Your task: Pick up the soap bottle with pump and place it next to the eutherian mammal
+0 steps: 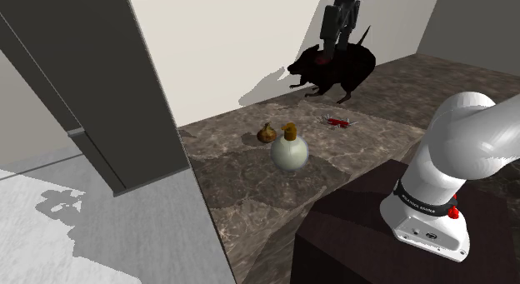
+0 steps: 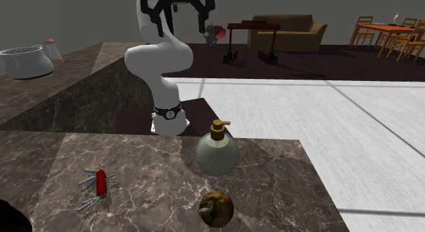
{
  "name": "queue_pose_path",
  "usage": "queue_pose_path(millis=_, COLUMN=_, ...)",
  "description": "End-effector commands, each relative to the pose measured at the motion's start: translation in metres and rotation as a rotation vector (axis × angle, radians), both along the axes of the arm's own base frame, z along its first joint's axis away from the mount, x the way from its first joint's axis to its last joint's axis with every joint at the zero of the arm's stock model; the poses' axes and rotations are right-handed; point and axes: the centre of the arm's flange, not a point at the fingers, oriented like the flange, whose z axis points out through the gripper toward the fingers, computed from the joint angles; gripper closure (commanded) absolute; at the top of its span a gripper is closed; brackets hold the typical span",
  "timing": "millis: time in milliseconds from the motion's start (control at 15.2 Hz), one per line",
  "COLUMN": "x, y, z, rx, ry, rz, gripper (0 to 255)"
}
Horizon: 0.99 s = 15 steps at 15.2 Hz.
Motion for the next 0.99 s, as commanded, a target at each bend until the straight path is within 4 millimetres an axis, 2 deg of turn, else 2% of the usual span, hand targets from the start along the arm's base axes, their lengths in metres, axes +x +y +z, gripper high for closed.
queue_pose_path(millis=0, x=0.000, y=0.000, z=0.000, rx=0.000, ry=0.000, rz=0.000, gripper=0)
queue_pose_path(millis=924, x=0.048, y=0.056, z=-0.170, rx=-0.053, ry=-0.037, rz=0.101, gripper=0)
